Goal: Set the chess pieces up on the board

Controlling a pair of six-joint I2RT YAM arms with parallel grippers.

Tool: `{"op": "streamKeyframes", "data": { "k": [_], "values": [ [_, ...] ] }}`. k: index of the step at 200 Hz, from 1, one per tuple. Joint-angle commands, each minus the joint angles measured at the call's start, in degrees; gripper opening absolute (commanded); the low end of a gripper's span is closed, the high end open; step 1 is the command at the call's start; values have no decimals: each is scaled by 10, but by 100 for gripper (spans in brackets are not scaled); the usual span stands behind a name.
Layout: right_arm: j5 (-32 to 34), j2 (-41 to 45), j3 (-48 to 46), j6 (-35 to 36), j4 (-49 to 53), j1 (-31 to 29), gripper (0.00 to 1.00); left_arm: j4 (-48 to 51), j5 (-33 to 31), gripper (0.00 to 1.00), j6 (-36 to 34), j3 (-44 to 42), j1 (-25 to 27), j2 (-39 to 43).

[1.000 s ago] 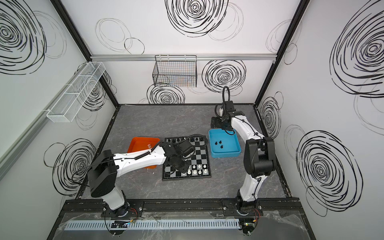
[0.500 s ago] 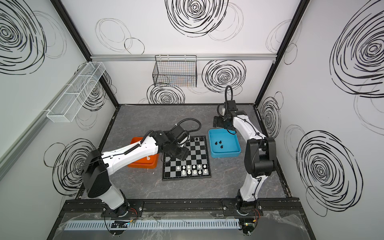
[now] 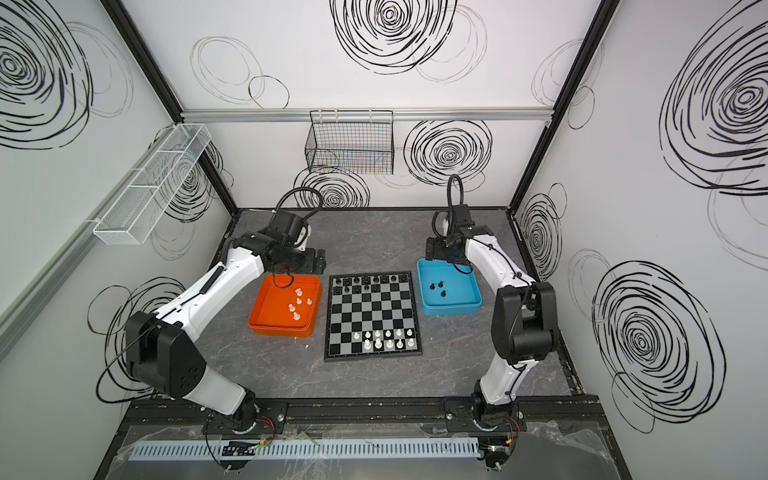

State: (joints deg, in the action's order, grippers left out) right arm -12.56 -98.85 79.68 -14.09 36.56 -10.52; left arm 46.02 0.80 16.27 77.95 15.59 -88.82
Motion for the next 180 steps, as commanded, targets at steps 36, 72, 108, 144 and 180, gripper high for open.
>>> {"op": "streamKeyframes", "data": {
  "k": [36,72,108,144,180],
  "values": [
    [-14,-46,74,11,-11,-147,94,-22,0,96,-6,-93,-115,22],
    [-67,-78,95,16,-40,-193,94,-38,4,99,2,-147,-123,33],
    [-104,-79,88,33,-73,-211,94,-61,2,86,15,-203,-125,38],
    [-120,-61,66,53,-102,-210,93,-82,11,74,19,-227,-121,22],
    [-117,-59,63,79,-95,-209,93,-100,11,62,8,-225,-112,0]
  ]
}}
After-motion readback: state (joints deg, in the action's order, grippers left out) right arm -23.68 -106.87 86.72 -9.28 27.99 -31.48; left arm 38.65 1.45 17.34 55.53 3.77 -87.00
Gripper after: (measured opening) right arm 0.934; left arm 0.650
